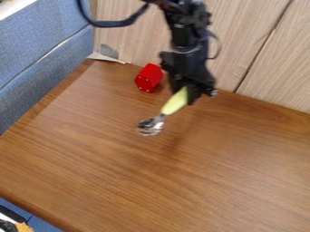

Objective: Move the spoon to the left side

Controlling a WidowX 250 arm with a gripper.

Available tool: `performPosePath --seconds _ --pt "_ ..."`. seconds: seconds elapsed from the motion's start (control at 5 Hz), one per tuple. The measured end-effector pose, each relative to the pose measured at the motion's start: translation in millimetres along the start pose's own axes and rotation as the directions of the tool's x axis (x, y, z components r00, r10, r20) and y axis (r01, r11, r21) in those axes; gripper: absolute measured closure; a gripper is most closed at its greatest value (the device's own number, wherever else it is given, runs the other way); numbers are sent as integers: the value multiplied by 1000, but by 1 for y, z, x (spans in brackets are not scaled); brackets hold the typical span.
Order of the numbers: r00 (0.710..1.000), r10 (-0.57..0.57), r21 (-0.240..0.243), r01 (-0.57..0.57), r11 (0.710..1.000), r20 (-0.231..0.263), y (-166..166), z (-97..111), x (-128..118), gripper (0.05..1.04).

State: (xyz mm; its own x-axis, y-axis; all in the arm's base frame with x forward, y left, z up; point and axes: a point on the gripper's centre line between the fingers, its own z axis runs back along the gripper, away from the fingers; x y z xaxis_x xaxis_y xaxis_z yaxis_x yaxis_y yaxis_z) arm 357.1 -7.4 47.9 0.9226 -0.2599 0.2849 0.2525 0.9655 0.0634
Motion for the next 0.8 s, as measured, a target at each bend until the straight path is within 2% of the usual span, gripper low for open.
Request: performPosePath --seconds 0.2,0.4,0.6,0.8 --pt "998 33 57 -30 998 -52 40 1 -41 674" --pt "993 76 107 -67 992 -90 70 -2 -69 674" --pt "972 197 163 -175 971 -129 100 -16 -95 674" --pt "963 204 180 -172 968 -177 104 -35 -104 675"
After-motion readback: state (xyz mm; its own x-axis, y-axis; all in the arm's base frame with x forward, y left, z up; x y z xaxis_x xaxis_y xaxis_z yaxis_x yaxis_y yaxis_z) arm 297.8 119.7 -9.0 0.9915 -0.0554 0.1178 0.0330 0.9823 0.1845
